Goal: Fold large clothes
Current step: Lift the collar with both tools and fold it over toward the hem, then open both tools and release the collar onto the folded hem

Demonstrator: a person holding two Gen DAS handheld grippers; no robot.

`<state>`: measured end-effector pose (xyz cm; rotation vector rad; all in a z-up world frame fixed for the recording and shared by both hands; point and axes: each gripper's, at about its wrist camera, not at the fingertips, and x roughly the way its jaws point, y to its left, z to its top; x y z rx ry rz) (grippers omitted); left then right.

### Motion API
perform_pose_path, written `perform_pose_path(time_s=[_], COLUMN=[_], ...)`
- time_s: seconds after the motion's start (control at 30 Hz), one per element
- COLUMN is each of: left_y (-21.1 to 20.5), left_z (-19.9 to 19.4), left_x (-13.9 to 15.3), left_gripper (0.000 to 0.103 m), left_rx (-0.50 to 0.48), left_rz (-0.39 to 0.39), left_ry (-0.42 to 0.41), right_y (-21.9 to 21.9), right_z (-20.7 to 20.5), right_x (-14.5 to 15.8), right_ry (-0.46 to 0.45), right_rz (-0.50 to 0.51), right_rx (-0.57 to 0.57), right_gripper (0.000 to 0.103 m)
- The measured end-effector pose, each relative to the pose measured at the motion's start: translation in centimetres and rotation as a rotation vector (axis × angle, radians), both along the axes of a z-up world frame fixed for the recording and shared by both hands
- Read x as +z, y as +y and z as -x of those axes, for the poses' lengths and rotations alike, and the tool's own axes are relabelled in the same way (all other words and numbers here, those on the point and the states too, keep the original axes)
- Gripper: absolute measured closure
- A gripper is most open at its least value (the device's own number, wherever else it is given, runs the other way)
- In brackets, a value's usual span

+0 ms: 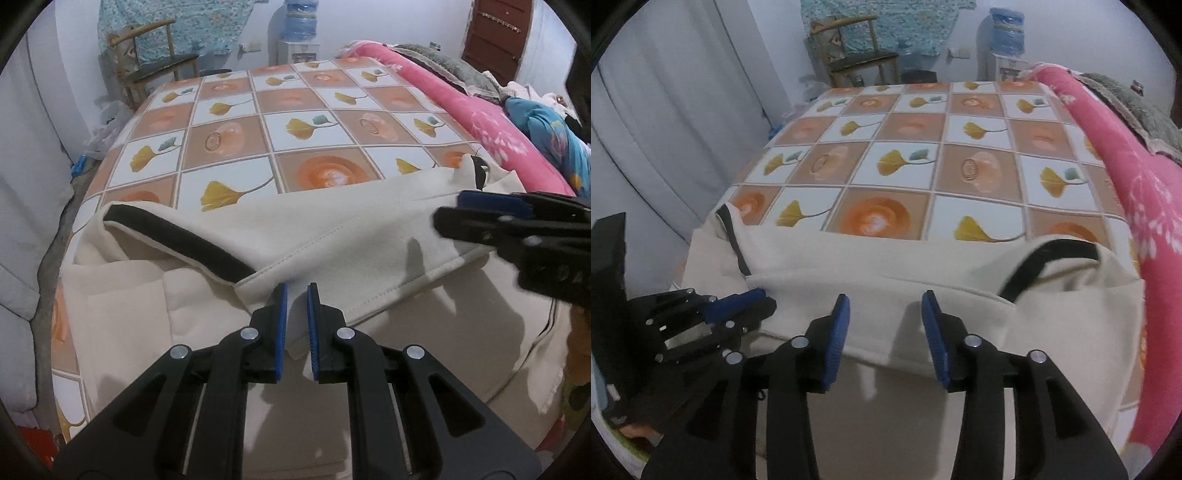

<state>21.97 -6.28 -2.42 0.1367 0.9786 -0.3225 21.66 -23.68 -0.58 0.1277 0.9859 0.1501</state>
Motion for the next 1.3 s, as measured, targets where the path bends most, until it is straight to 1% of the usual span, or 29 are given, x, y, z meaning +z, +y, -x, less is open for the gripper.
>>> perform_pose_path(time_s=[0.1, 0.13, 0.3, 0.37, 0.47, 0.57, 0.63, 0.7, 0.77, 0.83, 0.93, 0.97, 1.0, 1.07, 1.13, 1.23, 1.27, 1.3], left_y=[-0.1, -0.1, -0.2, -0.2, -0.2, -0.3, -0.3, -0.3, -0.4, -0.4, 0.0, 0.3, 0.5, 1.5, 3.2, 5.8, 6.7, 7.4], left_z=[0.0, 0.1, 0.1, 0.1, 0.1, 0.1, 0.1, 0.2, 0.3, 0.4, 0.9, 1.3, 1.7, 2.9, 4.7, 7.8, 8.8, 9.6], left_x=[-0.1, -0.1, -0.1, -0.1, -0.1, -0.1, -0.1, -0.1, -0.1, -0.1, 0.6, 1.1, 1.6, 2.6, 3.7, 4.7, 4.8, 4.8], left_gripper=[0.093, 0.093, 0.093, 0.093, 0.093, 0.093, 0.093, 0.093, 0.092, 0.091, 0.077, 0.067, 0.062, 0.058, 0.051, 0.042, 0.038, 0.036], left_rx=[0.004, 0.004, 0.004, 0.006, 0.007, 0.007, 0.009, 0.010, 0.012, 0.016, 0.030, 0.040, 0.044, 0.046, 0.057, 0.083, 0.092, 0.101], left_rz=[-0.002, -0.004, -0.005, -0.003, -0.003, -0.010, -0.015, -0.019, -0.022, -0.024, -0.021, -0.027, -0.027, -0.007, 0.025, 0.035, 0.033, 0.031], left_ry=[-0.004, -0.005, -0.006, -0.005, -0.007, -0.010, -0.013, -0.017, -0.023, -0.026, -0.026, -0.038, -0.049, -0.059, -0.066, -0.090, -0.090, -0.087], right_y=[0.2, 0.0, -0.5, -0.8, -0.9, -0.9, -1.0, -1.1, -1.2, -1.3, -1.6, -1.7, -1.7, -1.8, -1.9, -2.0, -1.9, -1.9], right_z=[-0.8, -0.8, -0.1, 0.6, 1.4, 2.0, 2.9, 4.1, 5.8, 7.3, 9.6, 10.3, 10.9, 12.3, 13.3, 14.9, 15.2, 15.5], right_x=[-1.9, -2.2, -1.4, -0.7, -0.2, -0.2, 0.0, 0.5, 1.2, 1.6, 1.5, 1.3, 1.1, 0.5, -0.1, -0.5, -0.6, -0.6], right_ry=[0.044, 0.042, 0.056, 0.039, 0.022, 0.028, 0.026, 0.014, -0.005, -0.013, 0.000, 0.010, 0.020, 0.043, 0.062, 0.076, 0.077, 0.078], right_rz=[0.014, 0.002, -0.015, -0.013, 0.021, 0.049, 0.044, 0.040, 0.033, 0.016, -0.004, -0.004, -0.005, -0.008, -0.004, -0.001, 0.002, 0.010], right_rx=[0.001, -0.003, -0.032, -0.041, -0.048, -0.057, -0.059, -0.058, -0.057, -0.058, -0.068, -0.075, -0.078, -0.083, -0.090, -0.092, -0.092, -0.093], right_gripper=[0.054, 0.054, 0.053, 0.053, 0.050, 0.050, 0.047, 0.037, 0.032, 0.031, 0.031, 0.031, 0.031, 0.031, 0.031, 0.031, 0.031, 0.031])
